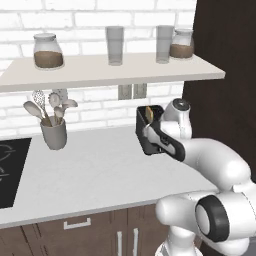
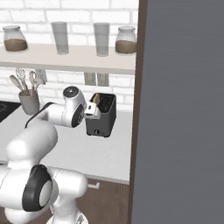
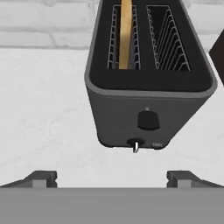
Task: Start the toaster. Once the lever pops up, take the bread to the plate on the dining counter.
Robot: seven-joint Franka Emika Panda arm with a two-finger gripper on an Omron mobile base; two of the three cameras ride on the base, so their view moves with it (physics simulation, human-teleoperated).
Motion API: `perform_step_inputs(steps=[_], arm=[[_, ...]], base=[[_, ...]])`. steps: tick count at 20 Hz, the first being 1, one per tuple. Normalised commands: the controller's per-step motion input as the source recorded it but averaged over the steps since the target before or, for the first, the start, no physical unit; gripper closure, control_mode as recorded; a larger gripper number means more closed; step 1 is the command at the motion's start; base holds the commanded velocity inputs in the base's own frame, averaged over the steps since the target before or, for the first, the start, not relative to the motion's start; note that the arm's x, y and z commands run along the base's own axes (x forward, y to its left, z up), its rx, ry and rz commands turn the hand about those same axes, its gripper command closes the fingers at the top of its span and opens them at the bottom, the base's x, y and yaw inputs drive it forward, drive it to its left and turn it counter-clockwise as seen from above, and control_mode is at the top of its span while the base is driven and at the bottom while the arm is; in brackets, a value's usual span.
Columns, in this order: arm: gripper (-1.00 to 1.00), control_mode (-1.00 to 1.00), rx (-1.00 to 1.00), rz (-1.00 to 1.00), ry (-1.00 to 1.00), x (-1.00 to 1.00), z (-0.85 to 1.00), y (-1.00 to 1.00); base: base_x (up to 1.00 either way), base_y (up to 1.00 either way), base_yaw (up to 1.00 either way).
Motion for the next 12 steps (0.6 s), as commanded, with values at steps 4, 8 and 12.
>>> perform_step_inputs(steps=[4,8,12], arm=[[-1.0,-1.0,0.02,0.0,0.02,0.33,-0.15,0.17],[-1.0,-1.0,0.02,0.0,0.01,0.39,-0.09,0.0],[-1.0,-1.0,0.0,0.0,0.0,0.26,-0.09,0.0]], base=[[0.0,0.0,0.0],[0.0,0.0,0.0],[0.0,0.0,0.0]])
